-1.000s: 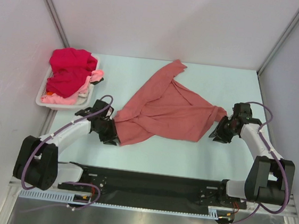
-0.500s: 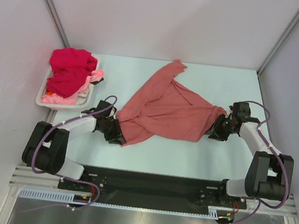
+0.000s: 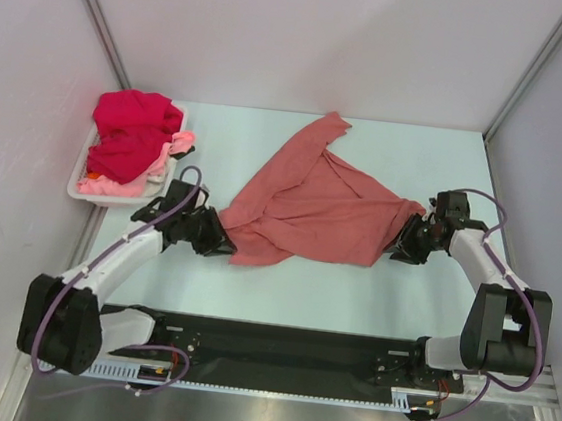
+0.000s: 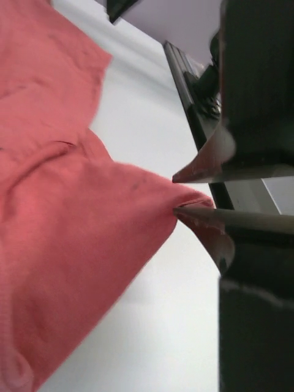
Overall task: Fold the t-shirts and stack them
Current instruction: Flatten the tshirt out
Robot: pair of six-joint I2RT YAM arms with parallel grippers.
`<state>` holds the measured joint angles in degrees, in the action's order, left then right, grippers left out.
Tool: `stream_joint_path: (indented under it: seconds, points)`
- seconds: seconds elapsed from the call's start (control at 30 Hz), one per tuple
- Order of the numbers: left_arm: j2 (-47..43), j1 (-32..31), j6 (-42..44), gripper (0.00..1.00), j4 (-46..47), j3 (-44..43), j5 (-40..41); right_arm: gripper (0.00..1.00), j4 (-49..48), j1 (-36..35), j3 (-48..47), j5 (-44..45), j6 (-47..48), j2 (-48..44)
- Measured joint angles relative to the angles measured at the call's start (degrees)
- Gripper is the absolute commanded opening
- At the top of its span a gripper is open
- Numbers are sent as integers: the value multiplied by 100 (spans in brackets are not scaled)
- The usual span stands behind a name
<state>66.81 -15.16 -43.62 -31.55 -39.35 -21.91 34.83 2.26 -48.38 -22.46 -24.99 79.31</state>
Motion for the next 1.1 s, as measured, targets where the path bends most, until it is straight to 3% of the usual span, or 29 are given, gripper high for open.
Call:
stream_joint_path:
  seconds: [0.13,0.2,0.27,0.5,0.7,1.1]
  points:
    - [1119,42,94,37,-39,-634,90,38,9,-61,-17,-2,-4,4]
    - [1690,52,238,48,-81,-785,275,38,50,-92,-85,-4,-4,22]
    - [1672,70,334,54,-402,-776,525,38,50,-111,-153,-2,-4,24]
    - [293,79,317,52,-597,-503,586,38,20,-157,-203,-2,-52,24]
    - [656,46,188,47,-520,199,302,42,7,-157,-181,31,-96,22]
    - [1172,-691,-424,45,-570,192,557,46,208,-199,-181,321,-83,-68]
